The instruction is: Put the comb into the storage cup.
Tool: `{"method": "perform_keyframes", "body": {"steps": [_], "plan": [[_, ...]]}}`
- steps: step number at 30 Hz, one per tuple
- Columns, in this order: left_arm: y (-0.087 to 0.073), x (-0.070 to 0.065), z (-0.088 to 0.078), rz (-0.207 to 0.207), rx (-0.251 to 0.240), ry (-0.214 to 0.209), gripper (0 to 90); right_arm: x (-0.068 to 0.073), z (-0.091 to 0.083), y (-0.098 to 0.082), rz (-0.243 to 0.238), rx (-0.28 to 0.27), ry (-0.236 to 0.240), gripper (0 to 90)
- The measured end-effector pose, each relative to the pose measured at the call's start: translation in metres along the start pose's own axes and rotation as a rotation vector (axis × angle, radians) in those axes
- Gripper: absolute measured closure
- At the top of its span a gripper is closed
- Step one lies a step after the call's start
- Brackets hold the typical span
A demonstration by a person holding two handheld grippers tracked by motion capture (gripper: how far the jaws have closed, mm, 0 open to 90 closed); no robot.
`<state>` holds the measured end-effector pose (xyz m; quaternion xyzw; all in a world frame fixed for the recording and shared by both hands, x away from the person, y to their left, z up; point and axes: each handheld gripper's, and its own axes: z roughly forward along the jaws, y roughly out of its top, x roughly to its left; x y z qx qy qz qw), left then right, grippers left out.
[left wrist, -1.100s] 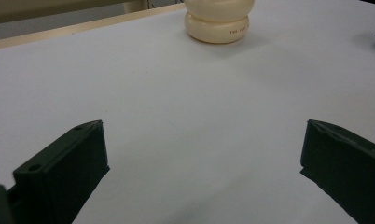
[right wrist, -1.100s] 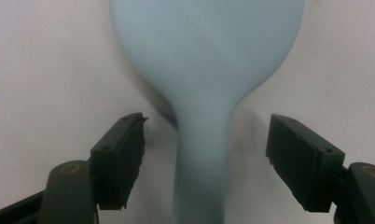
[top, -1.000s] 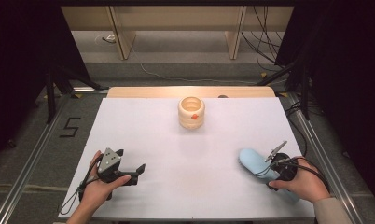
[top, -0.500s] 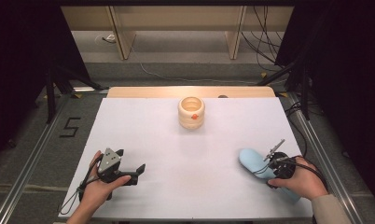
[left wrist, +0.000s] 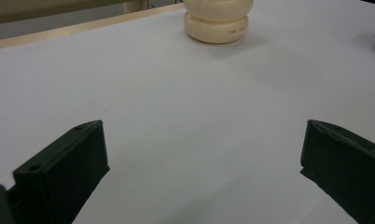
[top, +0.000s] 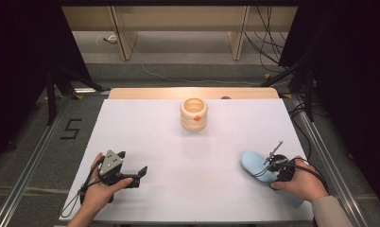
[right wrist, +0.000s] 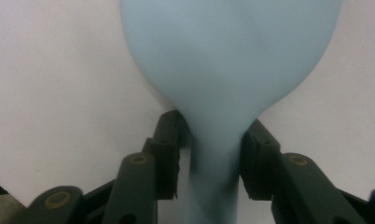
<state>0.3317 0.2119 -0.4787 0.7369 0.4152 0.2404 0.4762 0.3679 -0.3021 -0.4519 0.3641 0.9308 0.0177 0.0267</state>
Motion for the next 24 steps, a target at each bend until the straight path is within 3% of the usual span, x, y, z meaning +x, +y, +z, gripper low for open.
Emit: {"method": "perform_keyframes", "body": {"steps": [9, 24], "plan": [[-0.0001, 0.0000, 0.0000, 0.000, 0.001, 0.000, 0.0, 0.0016, -0.0005, -0.0007, 0.001, -0.008, 0.008, 70.0], [-0.0001, 0.0004, -0.0001, 0.000, 0.001, 0.000, 0.0, -0.0003, -0.0014, -0.0036, 0.003, -0.030, 0.019, 70.4]]}}
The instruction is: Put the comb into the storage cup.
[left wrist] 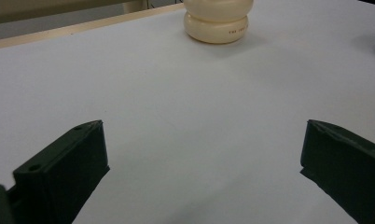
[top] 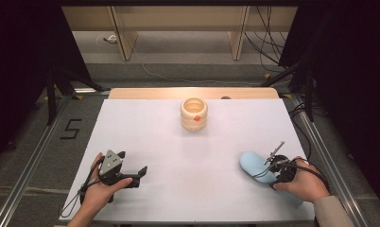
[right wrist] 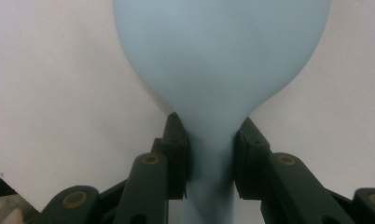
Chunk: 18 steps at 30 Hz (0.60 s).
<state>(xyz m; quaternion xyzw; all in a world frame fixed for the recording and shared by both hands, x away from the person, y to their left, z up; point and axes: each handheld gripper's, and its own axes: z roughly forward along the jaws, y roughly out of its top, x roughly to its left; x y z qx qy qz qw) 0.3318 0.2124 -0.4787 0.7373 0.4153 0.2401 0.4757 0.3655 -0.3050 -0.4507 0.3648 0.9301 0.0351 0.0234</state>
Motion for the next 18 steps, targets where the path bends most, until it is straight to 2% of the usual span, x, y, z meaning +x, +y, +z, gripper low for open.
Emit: {"method": "perform_keyframes", "body": {"steps": [18], "plan": [[-0.0002, 0.0003, 0.0002, -0.006, -0.001, -0.002, 0.1, -0.0051, -0.0015, -0.0043, 0.007, -0.078, 0.038, 70.4]]}}
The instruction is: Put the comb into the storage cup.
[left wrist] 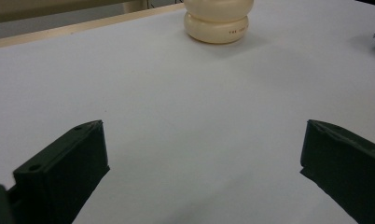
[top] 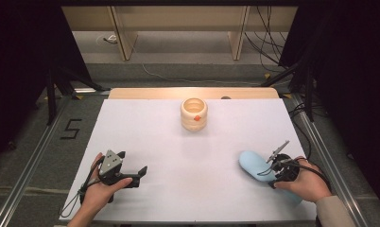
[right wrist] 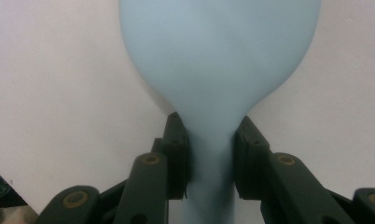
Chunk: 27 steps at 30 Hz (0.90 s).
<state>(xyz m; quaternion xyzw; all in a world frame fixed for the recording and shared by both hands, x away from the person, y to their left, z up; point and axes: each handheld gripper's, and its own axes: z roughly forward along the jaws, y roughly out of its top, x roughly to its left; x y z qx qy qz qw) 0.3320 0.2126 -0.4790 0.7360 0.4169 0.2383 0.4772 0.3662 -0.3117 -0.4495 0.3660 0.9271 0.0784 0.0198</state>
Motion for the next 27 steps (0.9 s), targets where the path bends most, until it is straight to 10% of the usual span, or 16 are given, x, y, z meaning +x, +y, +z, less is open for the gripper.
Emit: {"method": "perform_keyframes", "body": {"steps": [27], "plan": [[0.000, 0.001, 0.000, -0.008, -0.005, 0.001, 0.5, 0.004, -0.016, 0.005, 0.013, -0.200, 0.008, 70.4]]}}
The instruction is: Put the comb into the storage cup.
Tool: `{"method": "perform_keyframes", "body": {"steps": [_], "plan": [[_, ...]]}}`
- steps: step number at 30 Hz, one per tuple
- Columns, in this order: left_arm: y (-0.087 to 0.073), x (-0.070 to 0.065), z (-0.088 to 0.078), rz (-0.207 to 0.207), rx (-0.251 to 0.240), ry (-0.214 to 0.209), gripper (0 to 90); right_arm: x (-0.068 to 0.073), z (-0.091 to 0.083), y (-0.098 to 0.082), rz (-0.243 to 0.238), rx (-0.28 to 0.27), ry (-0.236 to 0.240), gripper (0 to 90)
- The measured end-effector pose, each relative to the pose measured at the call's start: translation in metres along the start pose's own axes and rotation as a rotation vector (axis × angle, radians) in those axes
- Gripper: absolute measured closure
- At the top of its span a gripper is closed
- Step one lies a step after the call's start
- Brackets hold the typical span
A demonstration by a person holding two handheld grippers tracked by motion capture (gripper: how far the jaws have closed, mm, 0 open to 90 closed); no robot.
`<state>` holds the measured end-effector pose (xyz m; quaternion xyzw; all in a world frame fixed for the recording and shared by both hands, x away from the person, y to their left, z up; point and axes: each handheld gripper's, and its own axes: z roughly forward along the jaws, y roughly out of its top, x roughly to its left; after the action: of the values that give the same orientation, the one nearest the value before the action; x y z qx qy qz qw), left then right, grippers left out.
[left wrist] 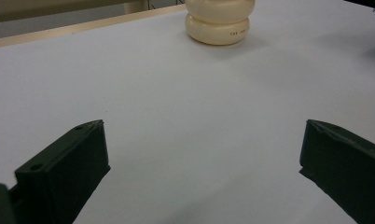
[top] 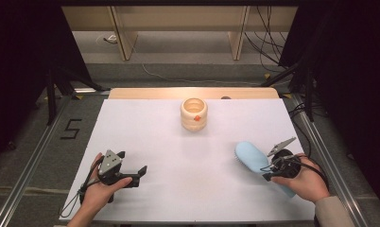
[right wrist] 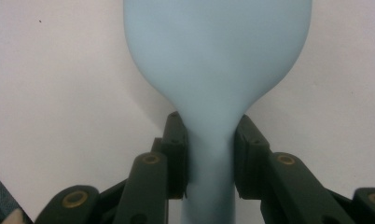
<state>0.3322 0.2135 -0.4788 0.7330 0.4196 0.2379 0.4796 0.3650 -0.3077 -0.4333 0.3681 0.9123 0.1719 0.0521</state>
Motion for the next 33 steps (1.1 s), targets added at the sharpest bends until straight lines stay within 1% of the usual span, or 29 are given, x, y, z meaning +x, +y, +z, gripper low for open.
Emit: {"method": "perform_keyframes", "body": {"steps": [1, 5, 6, 9, 13, 20, 28, 31, 33], "plan": [[0.000, 0.000, 0.000, -0.002, -0.001, 0.000, 0.5, 0.001, 0.000, 0.000, 0.006, -0.006, -0.007, 70.4], [0.000, 0.000, 0.000, -0.002, -0.002, 0.000, 0.6, 0.001, -0.001, 0.001, 0.011, -0.029, 0.000, 70.5], [0.000, 0.000, 0.000, -0.003, -0.002, 0.000, 0.6, 0.001, -0.001, 0.001, 0.010, -0.029, 0.006, 70.4], [0.000, 0.000, 0.000, -0.005, -0.001, 0.001, 0.6, 0.001, 0.000, 0.002, 0.012, -0.029, 0.004, 70.4], [0.000, 0.000, 0.000, -0.002, 0.000, 0.001, 0.6, 0.001, 0.001, 0.002, 0.025, -0.039, -0.001, 70.4], [0.000, 0.001, 0.000, -0.005, -0.003, 0.002, 0.6, 0.003, -0.001, 0.005, 0.032, -0.075, -0.019, 70.4], [0.000, 0.001, 0.000, -0.004, -0.003, 0.001, 0.7, 0.007, -0.001, 0.010, 0.053, -0.119, -0.028, 70.4], [0.000, 0.001, 0.000, -0.005, -0.004, 0.001, 0.7, 0.008, -0.001, 0.011, 0.063, -0.146, -0.027, 70.4], [0.000, 0.001, 0.000, -0.005, -0.004, 0.001, 0.7, 0.009, -0.001, 0.013, 0.076, -0.178, -0.034, 70.4]]}}
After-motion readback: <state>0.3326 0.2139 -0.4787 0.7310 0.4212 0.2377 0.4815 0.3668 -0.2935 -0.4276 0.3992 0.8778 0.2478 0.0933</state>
